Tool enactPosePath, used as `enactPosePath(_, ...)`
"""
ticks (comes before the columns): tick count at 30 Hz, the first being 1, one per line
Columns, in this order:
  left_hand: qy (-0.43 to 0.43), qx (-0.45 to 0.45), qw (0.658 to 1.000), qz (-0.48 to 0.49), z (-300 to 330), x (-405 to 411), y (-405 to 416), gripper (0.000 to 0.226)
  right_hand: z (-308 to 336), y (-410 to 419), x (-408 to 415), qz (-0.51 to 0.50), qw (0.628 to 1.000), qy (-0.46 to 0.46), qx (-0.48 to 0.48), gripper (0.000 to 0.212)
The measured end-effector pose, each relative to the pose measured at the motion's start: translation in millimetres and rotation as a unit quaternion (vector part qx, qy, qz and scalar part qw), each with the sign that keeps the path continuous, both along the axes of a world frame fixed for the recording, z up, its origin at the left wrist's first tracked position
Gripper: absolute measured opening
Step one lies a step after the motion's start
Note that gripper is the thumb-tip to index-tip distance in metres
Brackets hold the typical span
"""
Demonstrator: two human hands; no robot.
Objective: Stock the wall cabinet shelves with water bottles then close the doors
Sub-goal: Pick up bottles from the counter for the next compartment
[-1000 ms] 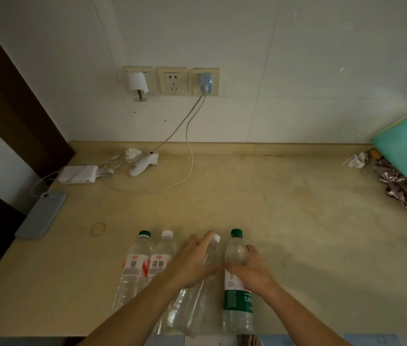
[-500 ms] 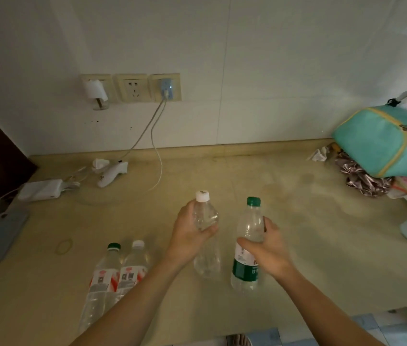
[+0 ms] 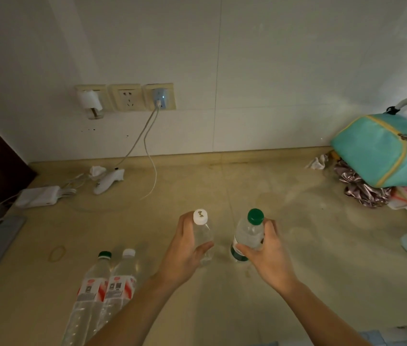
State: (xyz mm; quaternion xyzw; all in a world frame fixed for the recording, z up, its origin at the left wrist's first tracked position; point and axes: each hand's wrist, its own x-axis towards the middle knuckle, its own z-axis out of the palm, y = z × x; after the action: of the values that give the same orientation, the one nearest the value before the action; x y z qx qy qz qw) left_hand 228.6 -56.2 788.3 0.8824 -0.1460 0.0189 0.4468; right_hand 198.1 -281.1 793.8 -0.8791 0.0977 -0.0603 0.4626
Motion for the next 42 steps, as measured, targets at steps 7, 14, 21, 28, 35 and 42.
enactPosePath(7,0.031,-0.039,0.998,0.033,-8,-6,-1,0.09,-6,-3,5,0.036,0.999,-0.015,0.02,0.079)
enactPosePath(14,0.182,-0.178,0.962,0.094,-30,-11,-1,0.081,-27,-18,10,0.076,0.985,0.092,0.128,0.079)
enactPosePath(21,0.207,-0.181,0.955,0.111,-33,-10,-9,0.052,-36,-10,21,0.065,0.98,0.103,0.16,0.058)
enactPosePath(28,0.144,-0.213,0.963,0.079,41,17,-13,0.04,28,-3,20,0.018,0.978,0.013,0.209,0.043)
enactPosePath(35,-0.037,-0.249,0.967,-0.046,221,48,-24,0.041,195,-9,27,0.014,0.957,-0.171,0.234,0.042)
enactPosePath(42,-0.199,-0.274,0.931,-0.138,394,34,-48,0.041,369,-29,2,0.04,0.924,-0.34,0.171,0.043)
